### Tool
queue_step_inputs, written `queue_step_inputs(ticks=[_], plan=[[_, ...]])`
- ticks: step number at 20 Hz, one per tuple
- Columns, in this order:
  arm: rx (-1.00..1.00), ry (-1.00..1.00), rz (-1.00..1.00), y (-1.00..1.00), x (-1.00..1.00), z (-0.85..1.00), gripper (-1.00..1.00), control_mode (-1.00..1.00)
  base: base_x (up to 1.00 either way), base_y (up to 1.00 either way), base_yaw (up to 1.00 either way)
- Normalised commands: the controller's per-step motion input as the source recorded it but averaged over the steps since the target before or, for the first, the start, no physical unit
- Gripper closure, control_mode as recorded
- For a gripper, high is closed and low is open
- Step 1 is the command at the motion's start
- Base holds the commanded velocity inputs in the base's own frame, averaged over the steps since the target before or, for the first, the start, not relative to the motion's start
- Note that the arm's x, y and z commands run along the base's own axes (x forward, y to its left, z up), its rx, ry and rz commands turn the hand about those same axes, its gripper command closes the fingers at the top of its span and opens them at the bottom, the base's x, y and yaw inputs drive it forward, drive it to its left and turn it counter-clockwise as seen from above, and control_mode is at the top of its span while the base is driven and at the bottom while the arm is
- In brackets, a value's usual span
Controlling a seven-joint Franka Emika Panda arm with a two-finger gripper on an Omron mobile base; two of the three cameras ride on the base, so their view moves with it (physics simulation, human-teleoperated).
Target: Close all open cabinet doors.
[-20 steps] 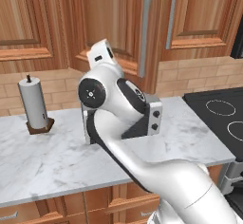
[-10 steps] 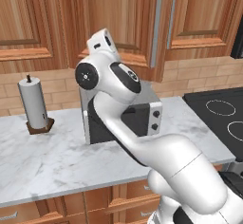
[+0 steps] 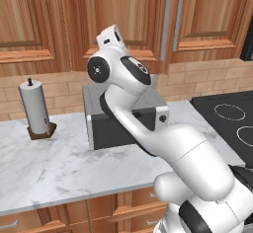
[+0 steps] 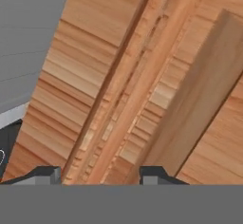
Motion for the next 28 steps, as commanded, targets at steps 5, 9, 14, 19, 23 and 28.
queue_step_inputs(ticks=[5,9,14,19,23,28], plan=[[0.00,0.00,0.00,-0.51,0.79,-0.04,-1.00,-1.00,0.00,0.00,0.00],[0.00,0.00,0.00,-0.44,0.88,-0.10,-1.00,-1.00,0.00,0.00,0.00],[0.00,0.00,0.00,-0.24,0.59,-0.12,-1.00,-1.00,0.00,0.00,0.00],[0.00,-0.02,0.00,0.00,-0.70,-0.35,-1.00,-1.00,0.00,0.00,0.00],[0.01,-0.20,0.00,0.00,-1.00,-0.25,-1.00,-1.00,0.00,0.00,0.00],[0.22,-0.33,0.00,-0.19,-1.00,-0.08,-1.00,-1.00,0.00,0.00,0.00]])
